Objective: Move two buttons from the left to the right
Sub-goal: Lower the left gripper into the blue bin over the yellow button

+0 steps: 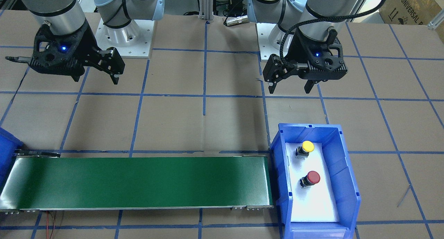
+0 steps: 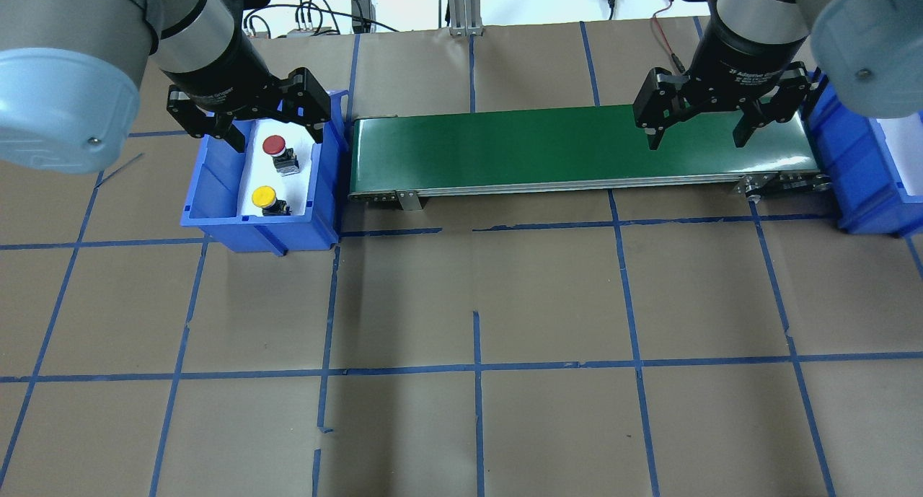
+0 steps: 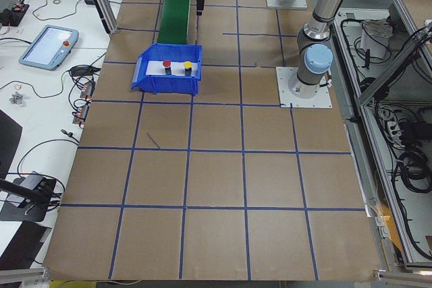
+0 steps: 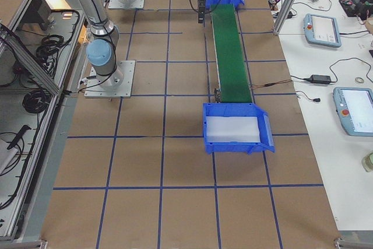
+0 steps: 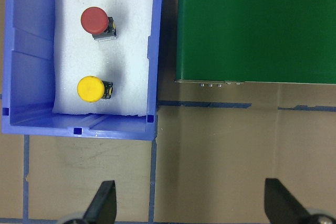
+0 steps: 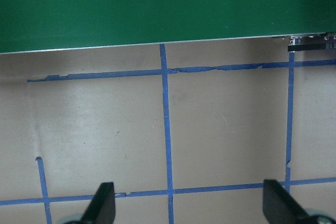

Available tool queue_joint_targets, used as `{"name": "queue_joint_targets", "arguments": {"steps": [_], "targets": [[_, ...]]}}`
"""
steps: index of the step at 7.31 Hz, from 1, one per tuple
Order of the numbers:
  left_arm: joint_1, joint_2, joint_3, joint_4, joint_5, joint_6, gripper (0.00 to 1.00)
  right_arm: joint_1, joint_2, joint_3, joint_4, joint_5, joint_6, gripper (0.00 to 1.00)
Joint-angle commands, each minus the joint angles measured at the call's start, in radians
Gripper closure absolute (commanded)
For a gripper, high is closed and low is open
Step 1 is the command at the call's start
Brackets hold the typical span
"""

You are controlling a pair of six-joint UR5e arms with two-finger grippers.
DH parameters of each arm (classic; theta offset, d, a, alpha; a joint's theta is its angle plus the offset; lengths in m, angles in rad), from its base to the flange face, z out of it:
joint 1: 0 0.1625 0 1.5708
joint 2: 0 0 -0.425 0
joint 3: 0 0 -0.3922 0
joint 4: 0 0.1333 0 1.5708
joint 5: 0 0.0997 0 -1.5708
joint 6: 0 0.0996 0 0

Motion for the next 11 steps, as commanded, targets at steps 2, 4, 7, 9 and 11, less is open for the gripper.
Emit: {"name": "queue_joint_targets", "arguments": {"steps": [2, 4, 7, 9, 11], "targets": [[-0.009, 0.0, 0.0, -0.002, -0.005, 0.0, 0.0, 0.0, 0.001, -0.002, -0.013, -0.001, -0.001, 0.0], [-0.014, -0.005, 0.0, 0.015, 0.0, 0.005, 0.01, 0.0, 0.001, -0.001, -0.004, 0.001, 0.001, 0.0], [0.055, -0.105, 0.02, 0.083, 0.0, 0.107, 0.0, 0.0, 0.001, 0.002, -0.002, -0.002, 0.001, 0.0], [0.168, -0.205, -0.001, 0.098, -0.003, 0.268, 0.02, 0.0, 0.001, 0.004, -0.002, -0.002, 0.001, 0.0], [0.176, -0.283, -0.01, 0.162, 0.0, 0.305, 0.03, 0.0, 0.002, 0.008, -0.002, -0.005, -0.002, 0.0]]}}
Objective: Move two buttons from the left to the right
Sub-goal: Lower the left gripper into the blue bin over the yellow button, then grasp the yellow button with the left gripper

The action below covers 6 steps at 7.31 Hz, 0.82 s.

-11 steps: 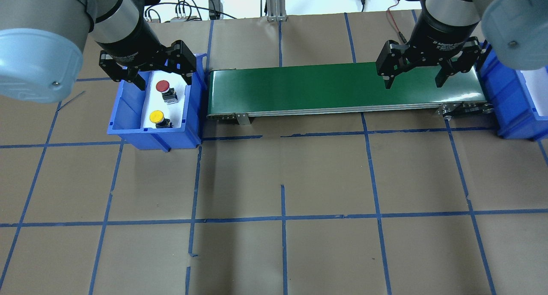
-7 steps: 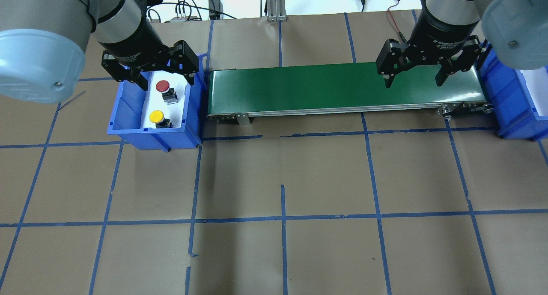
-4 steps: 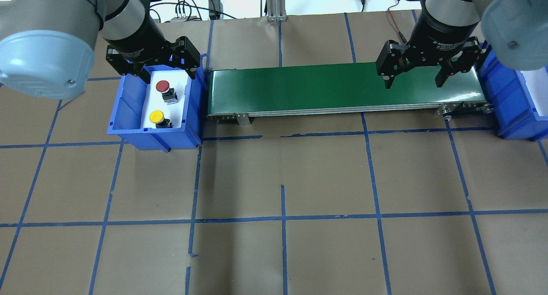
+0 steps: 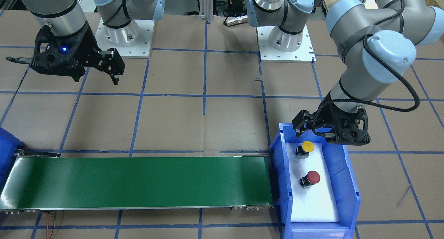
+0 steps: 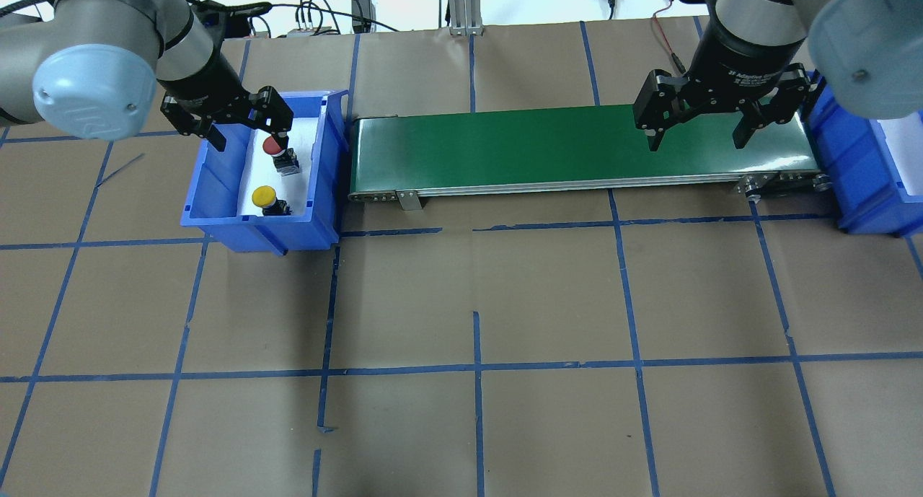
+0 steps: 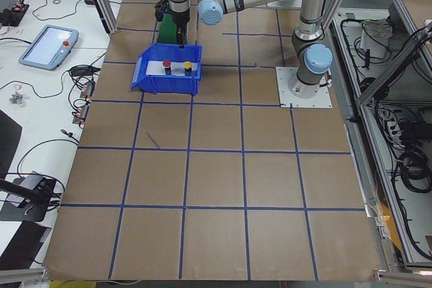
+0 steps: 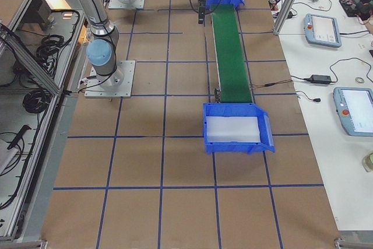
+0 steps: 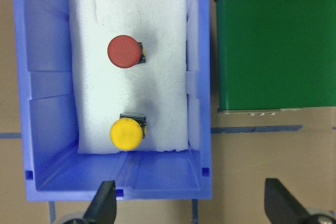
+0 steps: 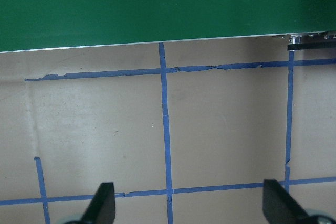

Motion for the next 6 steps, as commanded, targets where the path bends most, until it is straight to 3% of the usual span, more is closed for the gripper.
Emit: {"name": "queue_joint_targets", "arguments": {"steps": [1, 3, 6], "targets": [[0.015, -0.065, -0.028, 0.032, 0.012, 0.037, 0.05, 0.0, 0.001, 0.002, 0.0, -0.002, -0.002, 0.0], [0.05, -0.079, -0.129, 0.167, 0.046, 0.075, 0.06, 0.0, 0.001, 0.002, 0.0, -0.002, -0.002, 0.0], [0.055, -0.094, -0.183, 0.204, 0.037, 0.068, 0.09, 0.0, 0.0, 0.002, 0.0, 0.0, 0.0, 0.0]]}}
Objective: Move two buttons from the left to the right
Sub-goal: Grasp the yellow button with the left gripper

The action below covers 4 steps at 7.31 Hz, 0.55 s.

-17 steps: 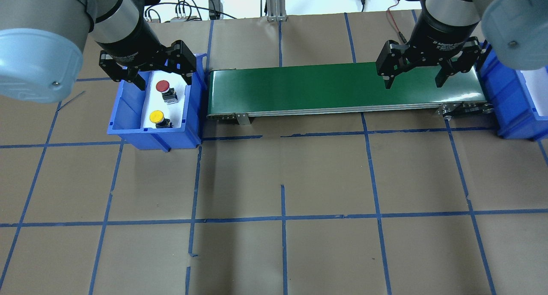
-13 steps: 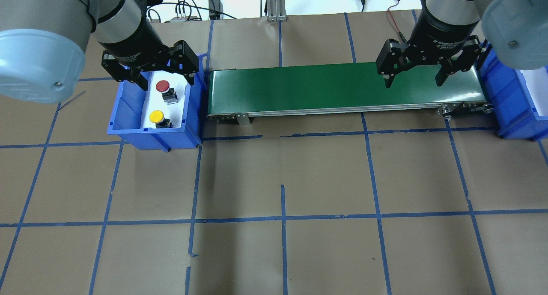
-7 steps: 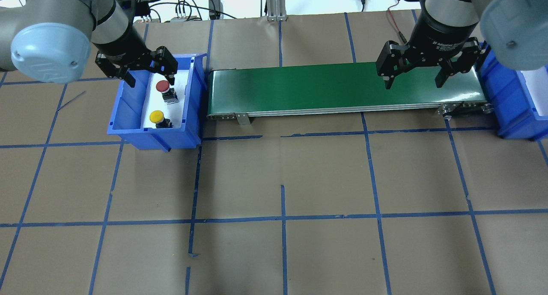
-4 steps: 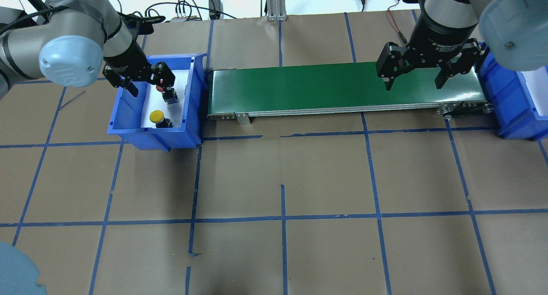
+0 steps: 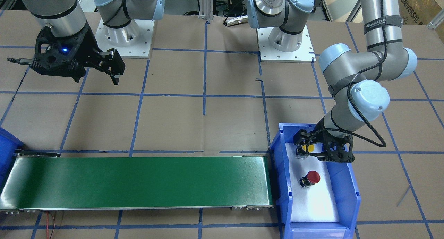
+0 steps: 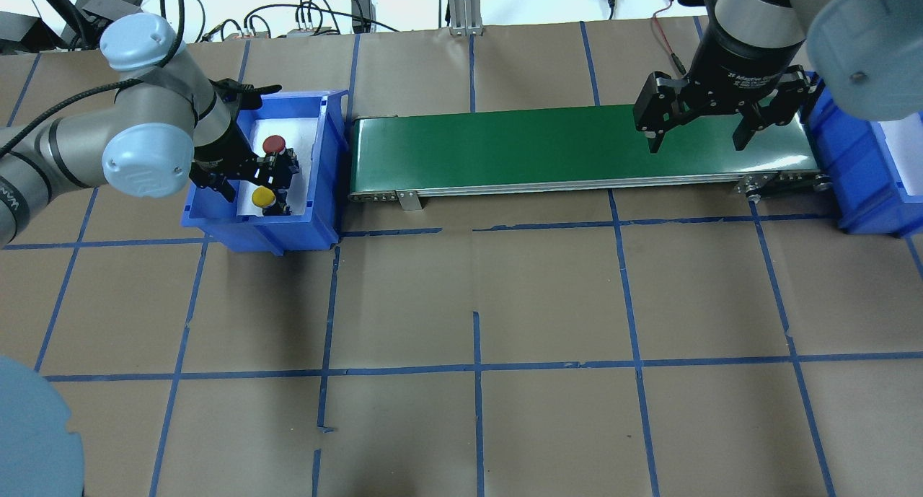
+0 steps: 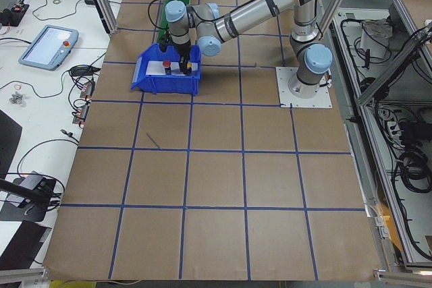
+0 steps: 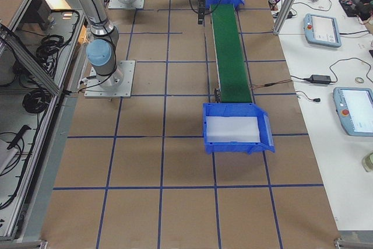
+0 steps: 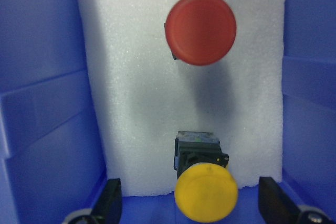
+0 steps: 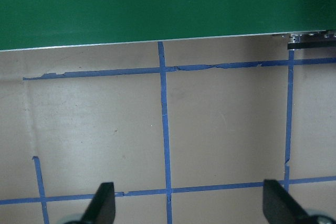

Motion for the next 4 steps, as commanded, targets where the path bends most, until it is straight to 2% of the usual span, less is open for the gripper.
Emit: {"name": "queue_joint_targets", "arguments": {"steps": [1, 2, 3, 4], "targets": [[0.001, -0.008, -0.015, 0.013, -0.002, -0.007, 0.19, 0.0, -0.001, 0.0, 0.0, 0.001, 0.0, 0.0], [0.001, -0.005, -0.012, 0.013, -0.002, -0.007, 0.5, 0.0, -0.001, 0.0, 0.0, 0.0, 0.0, 0.0], [0.001, -0.002, -0.008, 0.013, -0.002, -0.005, 0.73, 0.0, -0.001, 0.0, 0.0, 0.001, 0.0, 0.0], [0.001, -0.002, -0.012, 0.013, -0.003, -0.007, 0.83, 0.0, -0.001, 0.0, 0.0, 0.001, 0.0, 0.0]]}}
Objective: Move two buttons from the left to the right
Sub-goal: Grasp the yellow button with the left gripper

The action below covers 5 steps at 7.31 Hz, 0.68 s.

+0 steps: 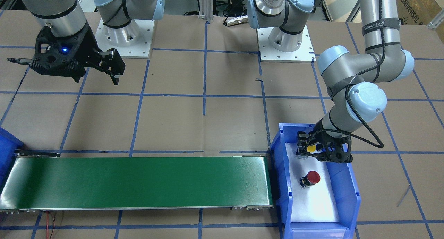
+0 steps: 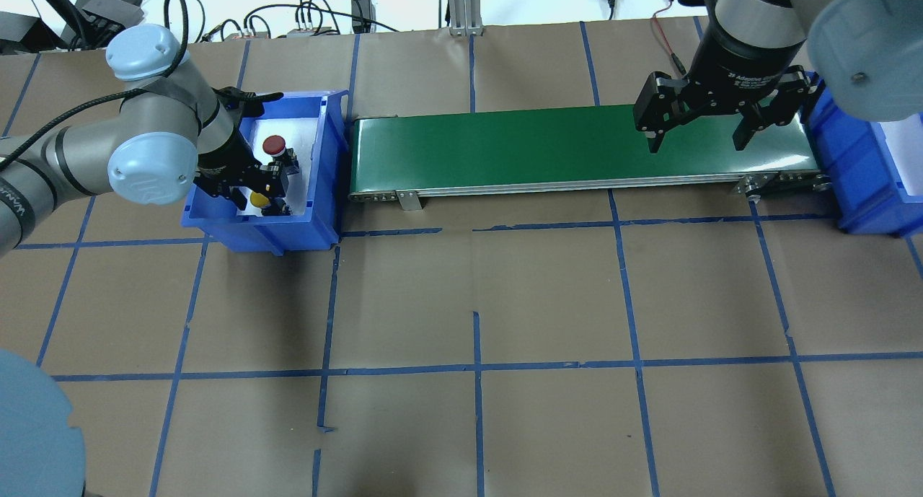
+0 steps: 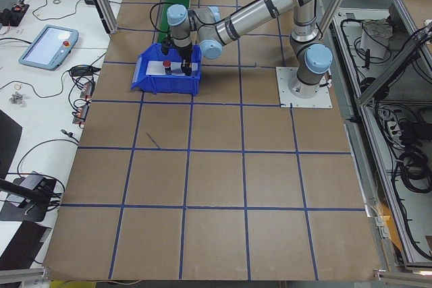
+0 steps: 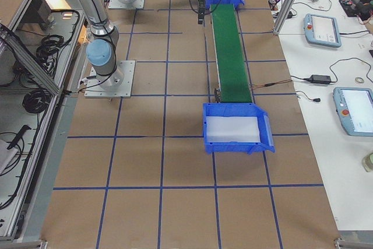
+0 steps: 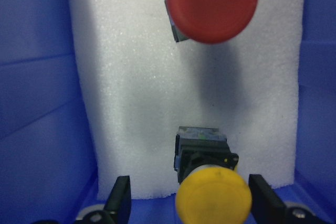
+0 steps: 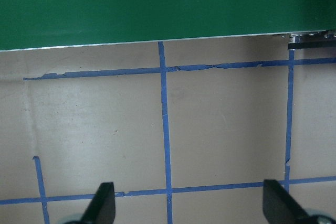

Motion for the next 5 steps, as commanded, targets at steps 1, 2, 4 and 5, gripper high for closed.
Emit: {"name": "queue_joint_targets", "arguments": {"steps": [1, 2, 4, 5], "targets": [[-0.001, 0.004, 0.007, -0.001, -0.003, -0.002, 0.84, 0.0, 0.0, 0.0, 0.0, -0.001, 0.0, 0.0], [-0.002, 0.023, 0.021, -0.006, -0.001, -0.012, 0.84, 0.0, 0.0, 0.0, 0.0, 0.0, 0.0, 0.0], [-0.008, 0.088, 0.107, -0.059, -0.004, -0.042, 0.83, 0.0, 0.0, 0.0, 0.002, 0.0, 0.002, 0.0], [-0.041, 0.09, 0.171, -0.072, -0.067, -0.114, 0.82, 0.0, 0.0, 0.0, 0.002, 0.0, 0.002, 0.0]]}}
